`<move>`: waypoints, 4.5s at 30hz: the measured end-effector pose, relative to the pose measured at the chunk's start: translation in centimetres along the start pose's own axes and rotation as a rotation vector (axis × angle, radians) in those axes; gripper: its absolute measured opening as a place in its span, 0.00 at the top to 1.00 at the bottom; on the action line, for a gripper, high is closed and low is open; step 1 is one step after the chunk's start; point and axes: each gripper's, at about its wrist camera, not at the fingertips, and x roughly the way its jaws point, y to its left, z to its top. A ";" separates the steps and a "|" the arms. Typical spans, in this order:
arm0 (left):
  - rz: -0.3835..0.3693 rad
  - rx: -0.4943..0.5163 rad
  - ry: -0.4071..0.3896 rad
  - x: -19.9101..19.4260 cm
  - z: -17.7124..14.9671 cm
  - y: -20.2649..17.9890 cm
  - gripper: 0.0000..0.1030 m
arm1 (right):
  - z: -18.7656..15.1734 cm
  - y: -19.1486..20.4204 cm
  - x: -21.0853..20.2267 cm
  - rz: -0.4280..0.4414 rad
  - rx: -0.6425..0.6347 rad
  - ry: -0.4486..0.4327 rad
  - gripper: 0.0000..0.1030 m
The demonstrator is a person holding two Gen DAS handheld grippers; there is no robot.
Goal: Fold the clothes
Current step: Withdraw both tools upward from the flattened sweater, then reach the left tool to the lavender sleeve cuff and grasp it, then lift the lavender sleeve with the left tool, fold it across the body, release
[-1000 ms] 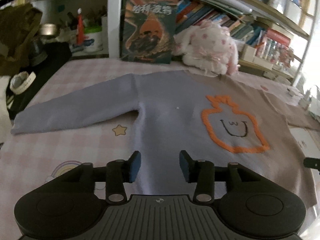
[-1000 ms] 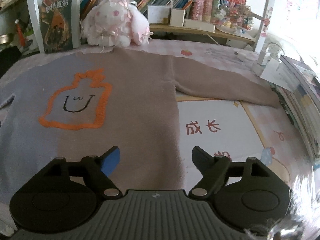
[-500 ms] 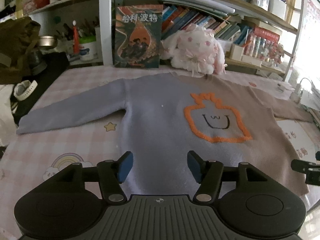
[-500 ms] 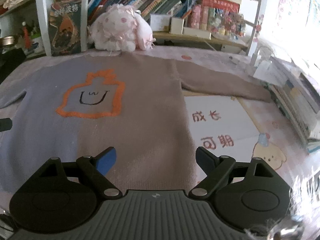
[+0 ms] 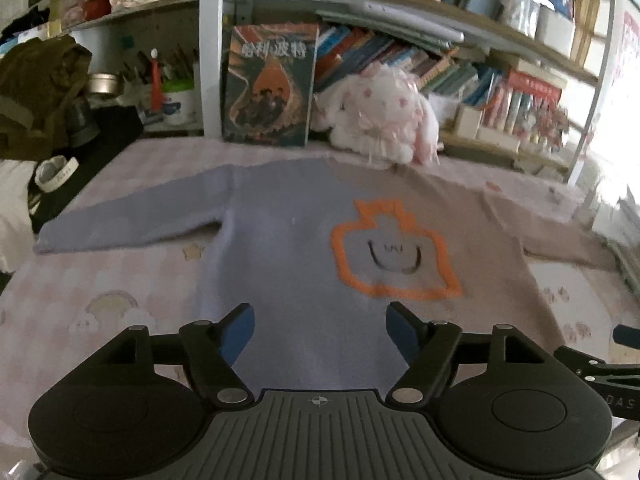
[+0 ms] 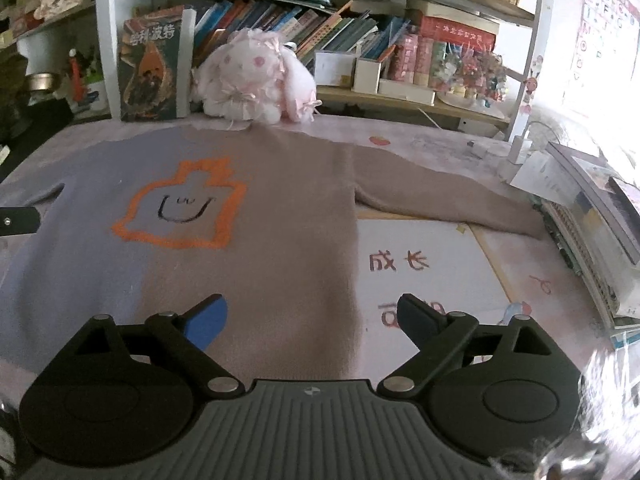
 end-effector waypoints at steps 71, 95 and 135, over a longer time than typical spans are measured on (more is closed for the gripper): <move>0.151 -0.411 -0.004 9.1 3.4 33.5 0.35 | 0.8 21.0 -0.5 -0.247 0.082 0.098 0.07; 0.032 -0.768 -0.027 13.0 4.8 35.4 0.74 | 1.6 20.7 0.4 -0.271 0.053 0.111 0.07; -0.030 -0.254 -0.261 7.5 15.3 6.2 0.97 | 3.7 4.7 5.3 0.090 -0.088 0.034 0.07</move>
